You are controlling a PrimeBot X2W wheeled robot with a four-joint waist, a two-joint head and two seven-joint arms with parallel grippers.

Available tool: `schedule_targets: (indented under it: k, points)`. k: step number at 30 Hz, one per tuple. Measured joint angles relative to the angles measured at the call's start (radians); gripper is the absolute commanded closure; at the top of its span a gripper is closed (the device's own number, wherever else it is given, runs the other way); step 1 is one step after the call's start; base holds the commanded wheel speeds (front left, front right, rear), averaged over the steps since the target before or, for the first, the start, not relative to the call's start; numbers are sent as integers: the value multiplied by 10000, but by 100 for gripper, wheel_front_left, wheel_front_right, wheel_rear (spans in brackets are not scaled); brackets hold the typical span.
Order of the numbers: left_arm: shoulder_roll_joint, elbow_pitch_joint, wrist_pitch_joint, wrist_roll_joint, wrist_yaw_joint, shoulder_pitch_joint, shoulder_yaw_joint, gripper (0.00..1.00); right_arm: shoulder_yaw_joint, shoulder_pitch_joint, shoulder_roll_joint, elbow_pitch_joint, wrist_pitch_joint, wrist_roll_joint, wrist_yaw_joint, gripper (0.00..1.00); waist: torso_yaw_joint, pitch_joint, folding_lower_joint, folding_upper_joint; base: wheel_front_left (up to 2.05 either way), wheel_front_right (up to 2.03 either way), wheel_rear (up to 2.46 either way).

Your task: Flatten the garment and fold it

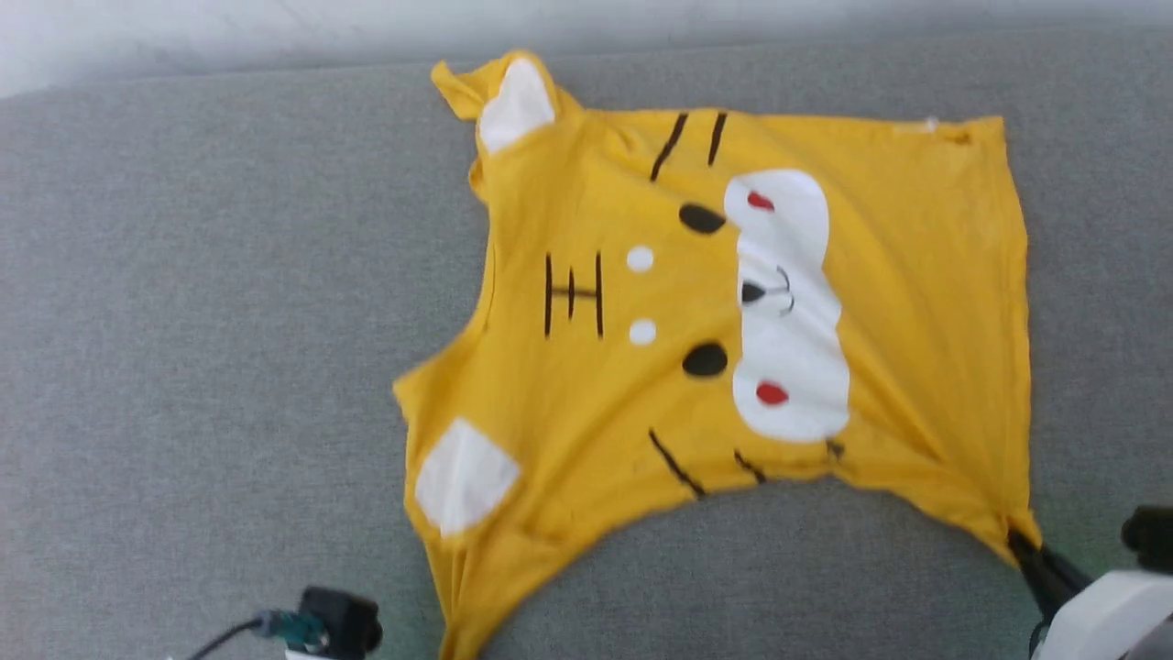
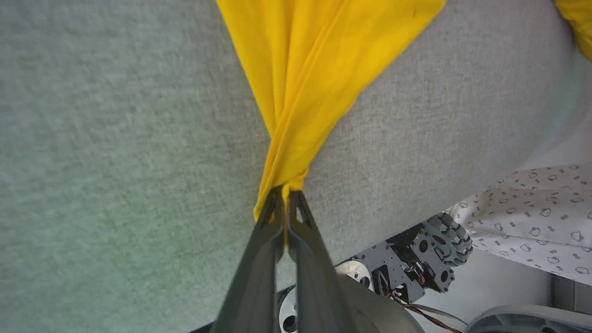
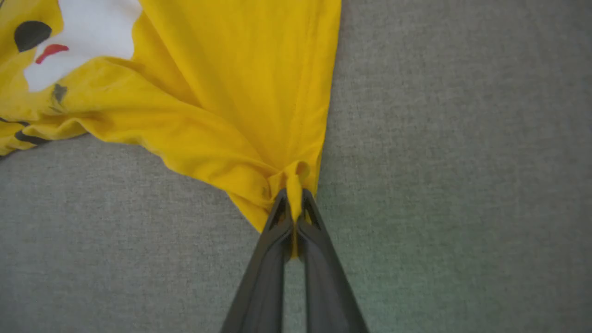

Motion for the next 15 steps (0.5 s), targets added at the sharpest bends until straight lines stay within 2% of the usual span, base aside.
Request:
schedule_targets:
  k: [5, 15]
  points:
    - [65, -36, 815, -431, 290, 735, -443, 100, 341, 582, -299, 468, -31, -224, 0, 100, -12, -354, 1, -1, 0, 0, 0]
    - [211, -259, 1149, -1051, 629, 1807, -646, 100, 456, 1762, -389, 924, 148, -232, 13, 100, 29, -1044, 1, -1, 0, 0, 0]
